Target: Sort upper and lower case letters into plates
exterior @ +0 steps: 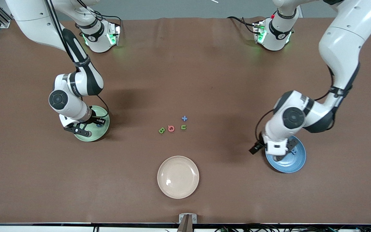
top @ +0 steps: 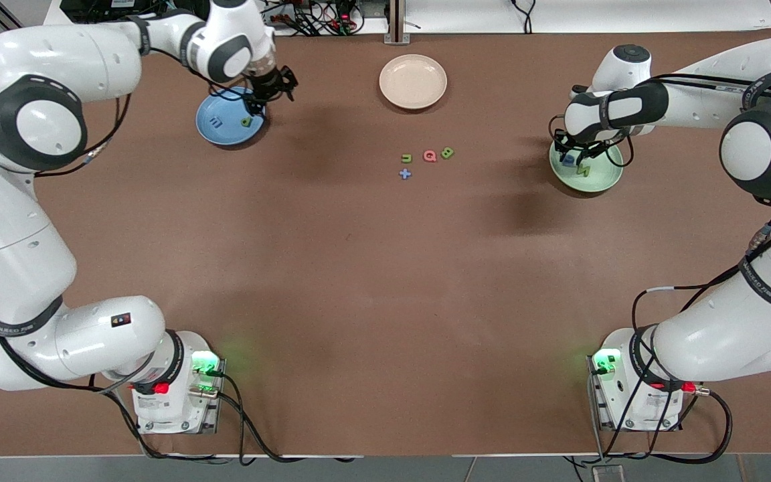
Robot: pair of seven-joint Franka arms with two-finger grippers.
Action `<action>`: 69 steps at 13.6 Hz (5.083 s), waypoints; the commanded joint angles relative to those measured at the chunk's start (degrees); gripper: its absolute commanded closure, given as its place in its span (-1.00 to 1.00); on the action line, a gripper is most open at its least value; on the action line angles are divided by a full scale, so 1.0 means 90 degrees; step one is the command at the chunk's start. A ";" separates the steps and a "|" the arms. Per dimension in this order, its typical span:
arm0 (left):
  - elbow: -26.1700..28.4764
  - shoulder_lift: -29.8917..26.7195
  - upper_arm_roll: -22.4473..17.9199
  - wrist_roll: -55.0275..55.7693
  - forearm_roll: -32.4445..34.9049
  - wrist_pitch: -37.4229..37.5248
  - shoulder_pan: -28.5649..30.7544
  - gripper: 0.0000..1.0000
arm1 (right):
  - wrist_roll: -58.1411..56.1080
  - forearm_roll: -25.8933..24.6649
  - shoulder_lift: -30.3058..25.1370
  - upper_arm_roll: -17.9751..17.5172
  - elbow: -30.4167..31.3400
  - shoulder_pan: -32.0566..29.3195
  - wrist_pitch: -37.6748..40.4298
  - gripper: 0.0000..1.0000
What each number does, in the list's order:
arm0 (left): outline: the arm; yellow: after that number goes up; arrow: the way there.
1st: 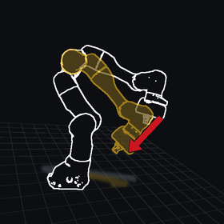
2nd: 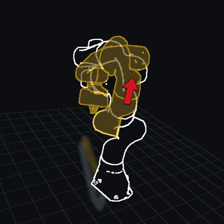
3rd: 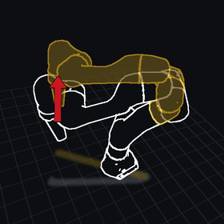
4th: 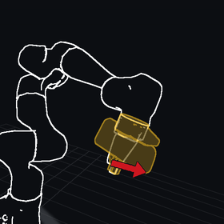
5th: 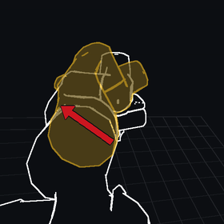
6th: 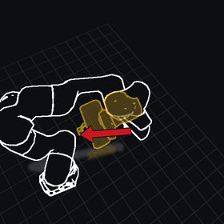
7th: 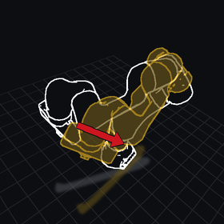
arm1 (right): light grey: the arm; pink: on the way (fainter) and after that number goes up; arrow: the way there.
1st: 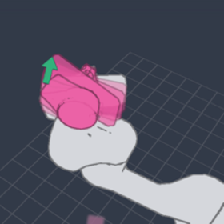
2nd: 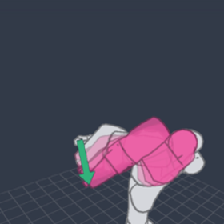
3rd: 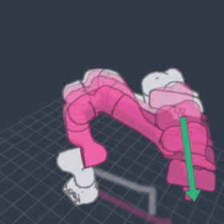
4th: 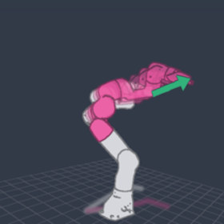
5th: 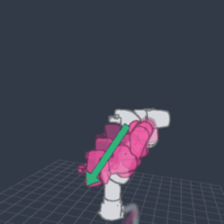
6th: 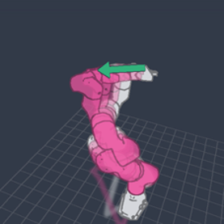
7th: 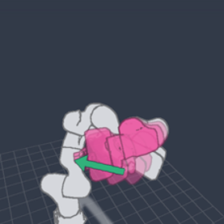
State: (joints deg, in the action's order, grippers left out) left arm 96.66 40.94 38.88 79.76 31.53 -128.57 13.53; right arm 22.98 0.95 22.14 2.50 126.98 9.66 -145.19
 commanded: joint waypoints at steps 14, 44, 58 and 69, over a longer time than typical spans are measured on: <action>-0.0906 0.0920 -0.0238 0.2895 -0.0036 -0.0118 -0.2977 -0.46 | 0.5218 0.0344 0.1805 -0.0346 -0.3920 0.2177 0.1708 -1.00; -0.1385 0.1740 -0.0248 0.3794 -0.0320 -0.0773 -0.3466 0.05 | 0.5923 -0.0212 0.2316 -0.0288 -0.3825 0.2706 0.1151 0.99; -0.1346 0.1224 -0.0502 0.3706 -0.0261 -0.0354 -0.3223 0.99 | 0.0380 -0.0203 -0.0790 -0.0288 -0.0848 -0.0281 0.1934 0.99; -0.0975 0.0218 -0.0463 0.1591 -0.0261 0.0634 -0.1613 1.00 | -0.1548 -0.0164 -0.0400 -0.0307 0.0159 -0.1543 0.0254 0.97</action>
State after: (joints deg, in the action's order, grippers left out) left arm 84.50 45.65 34.65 99.88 29.33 -123.07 -4.74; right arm 9.45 -0.10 17.78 1.15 127.10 -3.19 -140.89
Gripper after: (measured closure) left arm 0.731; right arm 0.758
